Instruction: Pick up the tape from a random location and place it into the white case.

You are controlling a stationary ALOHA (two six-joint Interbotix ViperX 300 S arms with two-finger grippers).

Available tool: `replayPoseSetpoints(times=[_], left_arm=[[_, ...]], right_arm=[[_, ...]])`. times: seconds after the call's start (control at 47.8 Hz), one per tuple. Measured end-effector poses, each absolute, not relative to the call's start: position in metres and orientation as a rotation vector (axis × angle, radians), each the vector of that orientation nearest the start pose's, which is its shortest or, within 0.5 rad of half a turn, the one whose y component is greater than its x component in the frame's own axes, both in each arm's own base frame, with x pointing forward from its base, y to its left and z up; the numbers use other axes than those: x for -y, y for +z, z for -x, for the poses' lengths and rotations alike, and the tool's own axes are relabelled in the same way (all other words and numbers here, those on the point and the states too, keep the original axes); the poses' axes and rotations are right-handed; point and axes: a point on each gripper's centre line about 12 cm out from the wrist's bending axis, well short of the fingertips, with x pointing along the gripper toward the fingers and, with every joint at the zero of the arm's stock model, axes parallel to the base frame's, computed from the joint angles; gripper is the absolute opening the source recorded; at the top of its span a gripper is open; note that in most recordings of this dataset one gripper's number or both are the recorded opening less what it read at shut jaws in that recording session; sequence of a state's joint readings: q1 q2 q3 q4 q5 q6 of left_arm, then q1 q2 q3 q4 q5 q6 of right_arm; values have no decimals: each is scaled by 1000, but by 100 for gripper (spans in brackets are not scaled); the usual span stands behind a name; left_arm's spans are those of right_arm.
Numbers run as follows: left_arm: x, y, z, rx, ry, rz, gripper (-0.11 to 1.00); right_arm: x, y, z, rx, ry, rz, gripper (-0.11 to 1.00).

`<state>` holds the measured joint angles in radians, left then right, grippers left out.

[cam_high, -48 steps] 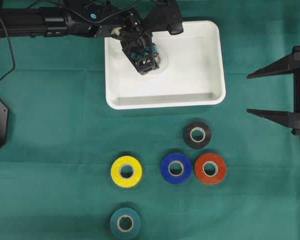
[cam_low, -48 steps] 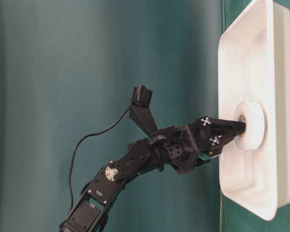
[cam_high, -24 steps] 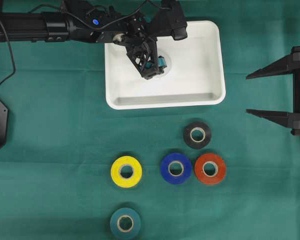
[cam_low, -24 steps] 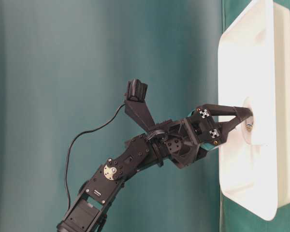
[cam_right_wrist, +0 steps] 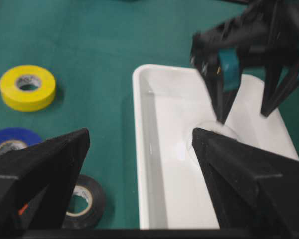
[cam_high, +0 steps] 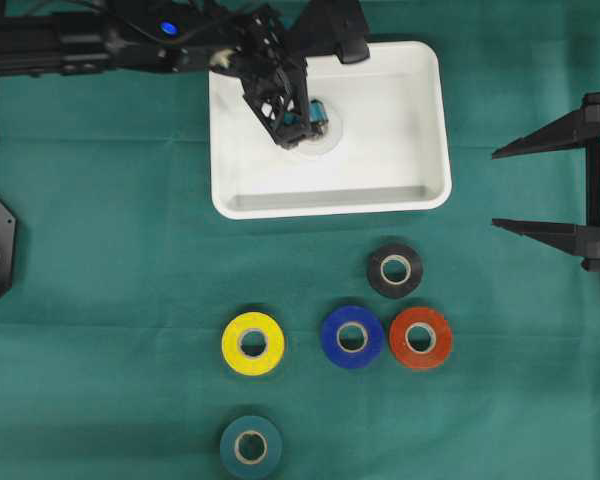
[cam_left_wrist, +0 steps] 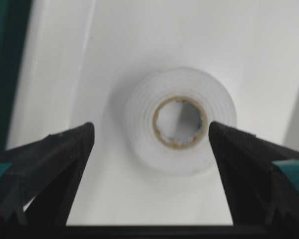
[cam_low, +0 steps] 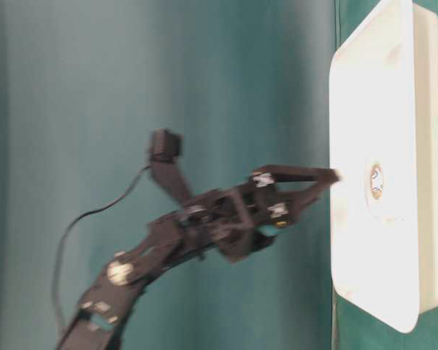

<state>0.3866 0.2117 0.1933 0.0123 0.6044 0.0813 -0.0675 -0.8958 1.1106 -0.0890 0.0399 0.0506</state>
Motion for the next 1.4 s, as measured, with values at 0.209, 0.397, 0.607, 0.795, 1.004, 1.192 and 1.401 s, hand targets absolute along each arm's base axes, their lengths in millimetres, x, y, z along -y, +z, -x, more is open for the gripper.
replayPoseSetpoints(times=[0.209,0.397,0.607,0.795,1.004,1.192,1.401], left_arm=[[-169,229,-411,-990,318,107,94],[-164,261,-401,-954,321,97,94],[-157,262,-396,-958,311,96,94],[-112,259,-404,-963,213,48,94],[-48,259,-412,-938,81,-10,94],[-28,262,-408,-911,47,-17,94],[-27,269,-385,-883,50,-16,94]], right_arm=[[14,267,-210,-257,-64,29,91],[15,269,-211,-251,-66,29,91],[15,269,-211,-251,-66,29,91],[15,271,-211,-248,-67,24,91],[15,273,-211,-243,-67,26,91],[15,273,-212,-242,-67,26,91],[15,278,-212,-231,-68,17,91]])
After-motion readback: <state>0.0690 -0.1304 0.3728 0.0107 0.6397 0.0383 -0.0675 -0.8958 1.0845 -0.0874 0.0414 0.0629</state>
